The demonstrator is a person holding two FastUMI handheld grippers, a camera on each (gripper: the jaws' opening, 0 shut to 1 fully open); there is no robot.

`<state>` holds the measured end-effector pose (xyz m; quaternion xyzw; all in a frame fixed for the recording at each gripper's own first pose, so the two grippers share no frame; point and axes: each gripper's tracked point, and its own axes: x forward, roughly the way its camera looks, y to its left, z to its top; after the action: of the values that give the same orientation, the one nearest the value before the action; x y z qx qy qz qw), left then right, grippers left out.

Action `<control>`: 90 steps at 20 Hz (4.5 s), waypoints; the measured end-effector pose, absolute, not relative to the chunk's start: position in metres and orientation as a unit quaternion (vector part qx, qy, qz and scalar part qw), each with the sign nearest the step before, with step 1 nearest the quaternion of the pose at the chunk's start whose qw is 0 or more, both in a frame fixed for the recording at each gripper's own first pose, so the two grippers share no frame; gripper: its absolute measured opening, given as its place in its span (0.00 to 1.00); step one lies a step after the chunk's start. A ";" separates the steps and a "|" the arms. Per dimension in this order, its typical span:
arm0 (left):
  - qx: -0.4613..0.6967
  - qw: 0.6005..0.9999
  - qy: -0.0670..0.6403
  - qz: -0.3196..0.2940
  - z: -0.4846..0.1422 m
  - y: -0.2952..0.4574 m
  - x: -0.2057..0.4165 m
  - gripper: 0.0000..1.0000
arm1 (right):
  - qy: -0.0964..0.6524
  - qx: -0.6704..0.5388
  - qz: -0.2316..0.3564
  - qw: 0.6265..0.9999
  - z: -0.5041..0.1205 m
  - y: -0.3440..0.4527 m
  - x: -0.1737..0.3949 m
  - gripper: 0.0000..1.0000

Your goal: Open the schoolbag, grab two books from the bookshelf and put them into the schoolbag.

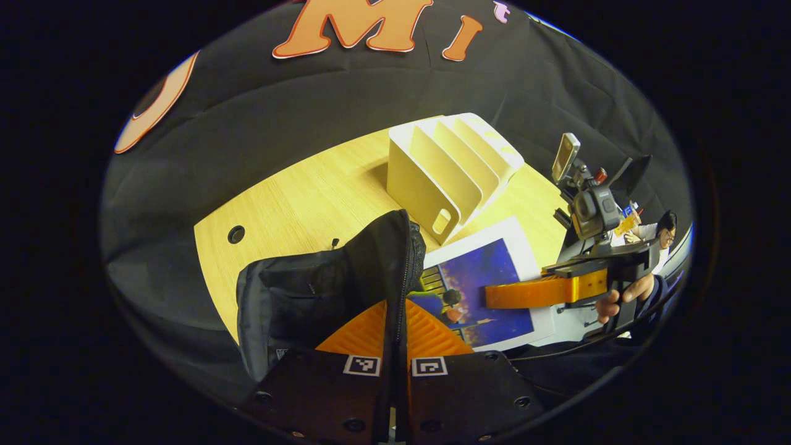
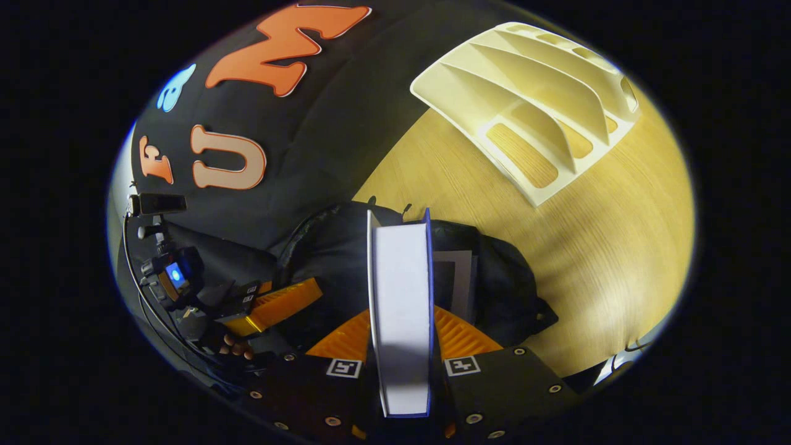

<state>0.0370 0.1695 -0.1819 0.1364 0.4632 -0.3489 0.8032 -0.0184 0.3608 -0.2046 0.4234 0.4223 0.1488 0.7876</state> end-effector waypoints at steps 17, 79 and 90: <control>0.136 0.801 0.440 -0.382 -0.168 0.136 0.023 0.05 | 0.411 0.465 0.184 0.762 -0.252 0.446 0.031 0.35; -0.038 0.996 -0.028 -0.078 0.049 -0.008 0.024 0.95 | 0.061 0.003 0.112 0.992 0.031 0.091 0.038 0.98; -0.026 0.997 -0.005 -0.078 0.006 0.005 0.039 0.98 | 0.051 0.011 0.061 0.997 0.008 0.072 0.035 0.98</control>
<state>0.0391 0.0050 0.0058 -0.0255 -0.0050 -0.0779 0.9966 0.0347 0.0722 0.0077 0.0115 0.0514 0.0609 0.9968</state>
